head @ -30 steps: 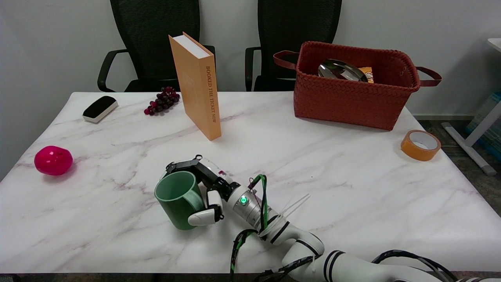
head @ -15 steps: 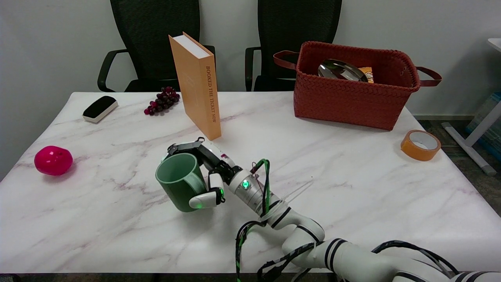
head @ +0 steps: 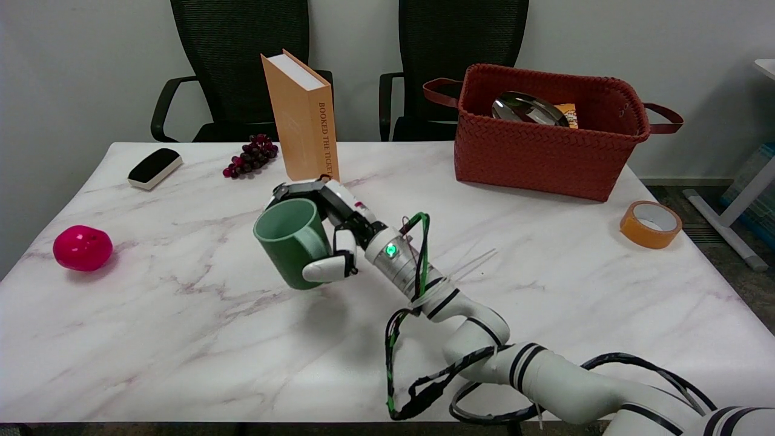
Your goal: Pick up the green mug.
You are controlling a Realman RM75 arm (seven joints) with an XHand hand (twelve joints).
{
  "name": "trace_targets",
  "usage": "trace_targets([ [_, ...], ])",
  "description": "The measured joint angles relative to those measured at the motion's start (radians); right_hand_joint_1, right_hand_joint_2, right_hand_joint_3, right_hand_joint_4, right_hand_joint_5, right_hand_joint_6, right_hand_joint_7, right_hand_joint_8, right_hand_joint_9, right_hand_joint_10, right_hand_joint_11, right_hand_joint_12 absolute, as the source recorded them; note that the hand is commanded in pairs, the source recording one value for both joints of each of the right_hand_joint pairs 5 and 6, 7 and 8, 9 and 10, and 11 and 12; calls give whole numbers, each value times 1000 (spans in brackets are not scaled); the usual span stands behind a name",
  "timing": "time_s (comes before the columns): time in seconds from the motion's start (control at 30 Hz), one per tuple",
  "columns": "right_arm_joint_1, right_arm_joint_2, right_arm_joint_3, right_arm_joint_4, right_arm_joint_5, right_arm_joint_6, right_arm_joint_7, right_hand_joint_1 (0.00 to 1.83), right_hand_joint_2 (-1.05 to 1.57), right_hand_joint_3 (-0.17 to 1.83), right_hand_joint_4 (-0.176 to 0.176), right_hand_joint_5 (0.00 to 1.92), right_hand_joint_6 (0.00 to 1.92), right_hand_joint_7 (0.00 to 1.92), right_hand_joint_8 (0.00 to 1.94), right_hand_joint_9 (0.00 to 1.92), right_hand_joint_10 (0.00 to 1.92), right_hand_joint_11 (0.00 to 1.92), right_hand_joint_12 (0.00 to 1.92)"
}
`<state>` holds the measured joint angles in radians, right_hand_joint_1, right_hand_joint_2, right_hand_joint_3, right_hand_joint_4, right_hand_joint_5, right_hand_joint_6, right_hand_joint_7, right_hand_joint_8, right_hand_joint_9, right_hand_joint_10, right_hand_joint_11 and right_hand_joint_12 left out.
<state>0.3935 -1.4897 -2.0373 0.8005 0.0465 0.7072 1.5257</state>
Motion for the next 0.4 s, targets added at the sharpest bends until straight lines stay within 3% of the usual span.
trace_targets([
  [0.4,5,72,104,103,31,-32,-47,1287,-332,1547,0,920,920,1264,1264,1334,1334,1769,1769],
])
